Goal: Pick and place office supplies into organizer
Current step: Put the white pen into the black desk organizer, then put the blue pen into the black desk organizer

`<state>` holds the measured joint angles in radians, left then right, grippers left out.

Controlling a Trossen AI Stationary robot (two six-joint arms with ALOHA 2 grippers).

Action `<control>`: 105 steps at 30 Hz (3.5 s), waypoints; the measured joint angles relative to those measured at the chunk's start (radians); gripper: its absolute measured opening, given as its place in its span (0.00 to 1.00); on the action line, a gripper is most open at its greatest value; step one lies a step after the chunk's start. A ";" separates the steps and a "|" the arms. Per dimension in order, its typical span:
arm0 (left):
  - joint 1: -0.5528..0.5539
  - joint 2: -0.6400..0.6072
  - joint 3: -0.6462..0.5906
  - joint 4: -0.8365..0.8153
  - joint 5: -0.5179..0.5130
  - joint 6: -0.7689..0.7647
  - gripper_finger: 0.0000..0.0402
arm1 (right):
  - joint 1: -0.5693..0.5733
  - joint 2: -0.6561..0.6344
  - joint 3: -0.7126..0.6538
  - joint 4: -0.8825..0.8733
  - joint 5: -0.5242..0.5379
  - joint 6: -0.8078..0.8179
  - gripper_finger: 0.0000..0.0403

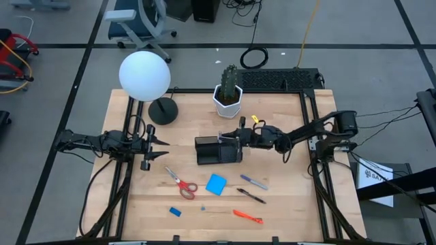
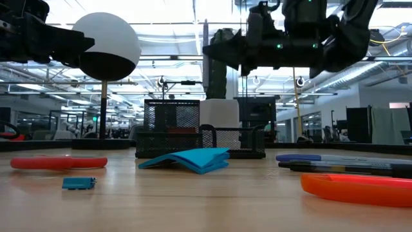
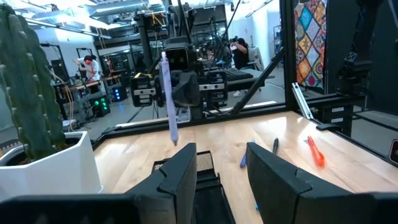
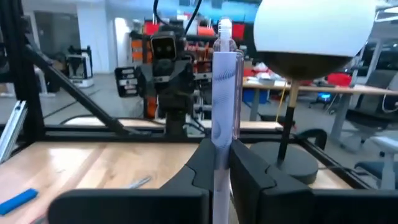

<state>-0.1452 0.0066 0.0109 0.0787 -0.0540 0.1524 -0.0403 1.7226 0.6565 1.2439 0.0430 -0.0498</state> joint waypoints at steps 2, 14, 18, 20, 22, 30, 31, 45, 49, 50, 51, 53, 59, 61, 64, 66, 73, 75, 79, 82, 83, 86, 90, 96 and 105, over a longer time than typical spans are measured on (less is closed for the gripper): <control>0.000 0.000 0.000 0.000 0.000 0.000 0.36 | -0.011 0.029 0.002 0.050 -0.038 0.000 0.05; 0.000 0.000 0.000 0.000 0.000 0.000 0.36 | -0.032 0.154 0.121 0.090 -0.103 0.006 0.05; 0.000 0.000 0.000 0.000 0.000 0.000 0.36 | -0.036 0.184 0.147 0.089 -0.100 0.014 0.05; 0.000 0.000 0.000 0.000 0.000 0.000 0.36 | -0.038 0.186 0.149 0.088 -0.100 0.015 0.05; 0.000 0.000 0.000 0.000 0.000 0.000 0.36 | -0.038 0.185 0.149 0.088 -0.100 0.015 0.05; 0.000 0.000 0.000 0.000 0.000 0.000 0.36 | -0.039 0.185 0.149 0.067 -0.098 0.012 0.05; 0.000 0.000 0.000 0.000 0.000 0.000 0.36 | -0.040 0.185 0.149 0.064 -0.098 0.012 0.05; 0.000 0.000 0.000 0.000 0.000 0.000 0.36 | -0.051 0.185 0.149 0.052 -0.092 0.004 0.11; 0.000 0.000 0.000 0.000 0.000 0.000 0.36 | -0.051 0.185 0.149 0.053 -0.092 0.004 0.13; 0.000 0.000 0.000 0.000 0.000 0.000 0.36 | -0.051 0.185 0.149 0.053 -0.092 0.004 0.13; 0.000 0.000 0.000 0.000 0.000 0.000 0.36 | -0.051 0.185 0.149 0.053 -0.092 0.004 0.14; 0.000 0.000 0.000 0.000 0.000 0.000 0.36 | -0.051 0.185 0.149 0.053 -0.092 0.004 0.13; 0.000 0.000 0.000 0.000 0.000 0.000 0.36 | -0.051 0.185 0.149 0.053 -0.092 0.004 0.13; 0.000 0.000 0.000 0.000 0.000 0.000 0.36 | -0.051 0.185 0.149 0.052 -0.092 0.004 0.14; 0.000 0.000 0.000 0.000 0.000 0.000 0.36 | -0.051 0.185 0.149 0.052 -0.092 0.004 0.15; 0.000 0.000 0.000 0.000 0.000 0.000 0.36 | -0.051 0.185 0.149 0.052 -0.092 0.004 0.15; 0.000 0.000 0.000 0.000 0.000 0.000 0.36 | -0.051 0.185 0.149 0.050 -0.092 0.004 0.19; 0.000 0.000 0.000 0.000 0.000 0.000 0.36 | -0.051 0.184 0.149 0.049 -0.092 0.004 0.20; 0.000 0.000 0.000 0.000 0.000 0.000 0.36 | -0.051 0.184 0.149 0.049 -0.092 0.004 0.23; 0.000 0.000 0.000 0.000 0.000 0.000 0.36 | -0.051 0.184 0.149 0.050 -0.092 0.011 0.24; 0.000 0.000 0.000 0.000 0.000 0.000 0.36 | -0.051 0.184 0.149 0.050 -0.092 0.011 0.24; 0.000 0.000 0.000 0.000 0.000 0.000 0.36 | -0.051 0.184 0.149 0.050 -0.092 0.011 0.25; 0.000 0.000 0.000 0.000 0.000 0.000 0.36 | -0.051 0.184 0.149 0.049 -0.093 0.011 0.24; 0.000 0.000 0.000 0.000 0.000 0.000 0.36 | -0.043 0.133 0.149 -0.017 -0.096 0.034 0.23; 0.000 0.000 0.000 0.000 0.000 0.000 0.36 | -0.018 -0.061 0.149 -0.417 -0.038 0.017 0.23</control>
<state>-0.1452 0.0063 0.0109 0.0789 -0.0544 0.1524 -0.0588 1.6615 0.8059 0.8268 0.0052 -0.0326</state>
